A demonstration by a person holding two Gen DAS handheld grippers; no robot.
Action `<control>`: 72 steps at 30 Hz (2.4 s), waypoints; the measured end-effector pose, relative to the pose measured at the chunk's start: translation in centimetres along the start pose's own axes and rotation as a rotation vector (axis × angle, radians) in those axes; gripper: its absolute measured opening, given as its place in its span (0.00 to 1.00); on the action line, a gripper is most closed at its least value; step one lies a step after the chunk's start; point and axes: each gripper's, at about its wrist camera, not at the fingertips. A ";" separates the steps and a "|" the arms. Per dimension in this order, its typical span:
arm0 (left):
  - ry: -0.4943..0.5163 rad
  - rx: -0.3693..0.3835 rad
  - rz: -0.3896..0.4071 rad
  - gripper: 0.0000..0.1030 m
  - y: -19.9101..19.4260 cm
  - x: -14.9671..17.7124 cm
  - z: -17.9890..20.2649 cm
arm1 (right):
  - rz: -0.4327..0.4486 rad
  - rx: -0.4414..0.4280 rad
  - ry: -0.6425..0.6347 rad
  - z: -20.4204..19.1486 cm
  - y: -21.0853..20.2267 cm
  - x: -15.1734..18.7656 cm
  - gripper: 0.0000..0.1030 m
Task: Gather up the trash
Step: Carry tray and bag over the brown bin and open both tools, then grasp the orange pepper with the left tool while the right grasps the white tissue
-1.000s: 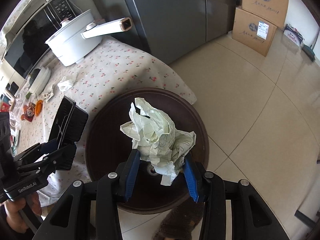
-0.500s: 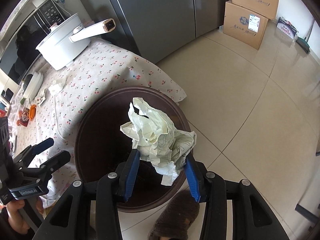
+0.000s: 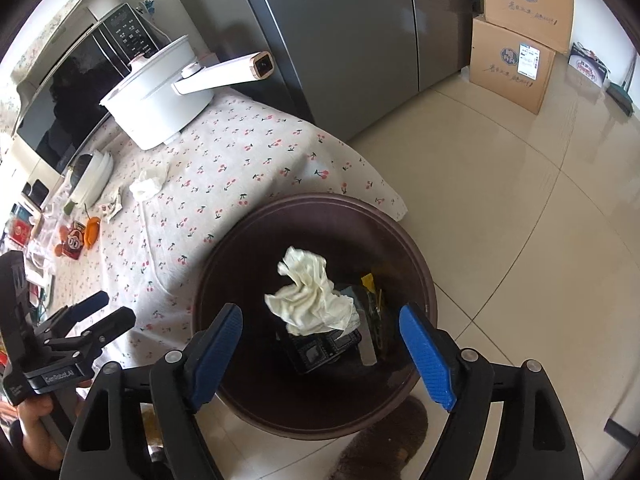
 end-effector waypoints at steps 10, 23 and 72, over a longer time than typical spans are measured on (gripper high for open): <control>-0.075 -0.062 0.007 0.99 -2.2 -0.2 -5.2 | -0.023 0.002 -0.003 -2.9 1.1 -1.2 0.81; -0.260 -0.233 0.047 0.99 -5.2 -0.1 -17.7 | -0.044 -0.039 -0.039 -12.5 5.8 -4.9 0.83; -0.302 -0.186 0.186 0.19 1.8 -4.5 -26.2 | 0.110 -0.126 -0.417 -27.1 18.8 -10.0 0.11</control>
Point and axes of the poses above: each gripper's, at about its wrist camera, not at the fingertips, and y roughly the way its jaws point, z to its right, x to its underside, and after that the axes turned 5 degrees about -x, right-handed
